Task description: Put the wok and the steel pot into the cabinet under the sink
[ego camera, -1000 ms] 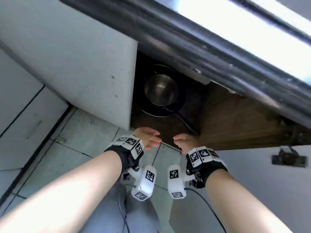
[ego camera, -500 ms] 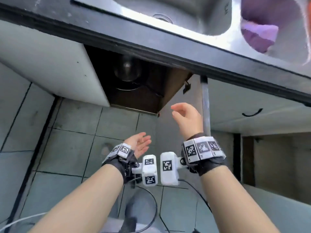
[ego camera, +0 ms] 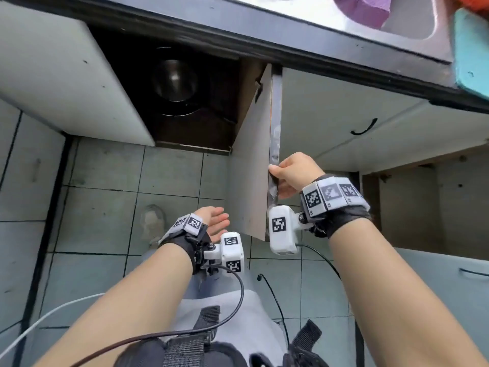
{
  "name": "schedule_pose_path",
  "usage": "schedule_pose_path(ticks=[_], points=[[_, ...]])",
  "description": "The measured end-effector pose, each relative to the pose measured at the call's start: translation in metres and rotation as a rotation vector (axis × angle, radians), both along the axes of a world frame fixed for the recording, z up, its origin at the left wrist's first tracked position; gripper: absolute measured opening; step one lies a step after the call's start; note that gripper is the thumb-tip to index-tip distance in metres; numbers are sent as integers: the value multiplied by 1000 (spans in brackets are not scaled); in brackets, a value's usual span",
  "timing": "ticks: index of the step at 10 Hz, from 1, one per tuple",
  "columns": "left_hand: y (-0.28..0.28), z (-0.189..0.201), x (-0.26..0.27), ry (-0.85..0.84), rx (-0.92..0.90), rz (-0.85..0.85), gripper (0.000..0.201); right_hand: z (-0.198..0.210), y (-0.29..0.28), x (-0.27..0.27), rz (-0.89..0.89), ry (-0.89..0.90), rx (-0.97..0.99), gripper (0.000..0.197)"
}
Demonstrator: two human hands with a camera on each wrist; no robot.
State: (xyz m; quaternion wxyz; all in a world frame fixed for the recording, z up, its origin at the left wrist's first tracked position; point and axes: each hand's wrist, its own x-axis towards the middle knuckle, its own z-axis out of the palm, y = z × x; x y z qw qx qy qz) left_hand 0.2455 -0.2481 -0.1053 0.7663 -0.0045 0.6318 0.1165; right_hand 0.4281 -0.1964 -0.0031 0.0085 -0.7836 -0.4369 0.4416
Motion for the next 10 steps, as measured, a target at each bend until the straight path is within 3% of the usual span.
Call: schedule_pose_path(ticks=[1,3,4,5,6,7,8,9,10], points=[[7,-2,-41,86,13,57,37,-2,17,-27,66,-10,-40,36],[40,5,-114,173,-4,-78,18,-5,50,-103,-129,170,-76,45],[76,8,-149,134,18,-65,18,-2,73,-150,-255,240,-27,44],[122,23,-180,-19,-28,144,20,-3,101,-190,-360,268,50,43],[176,41,-199,-158,77,273,12,-2,132,-221,-494,381,84,31],[226,59,-203,-251,227,360,26,0,159,-236,-673,579,139,48],[264,70,-195,-327,348,367,60,0,178,-240,-680,643,192,58],[283,73,-187,-366,425,309,48,5,194,-238,-563,620,142,48],[288,69,-185,-243,491,226,46,16,201,-227,-430,539,171,35]])
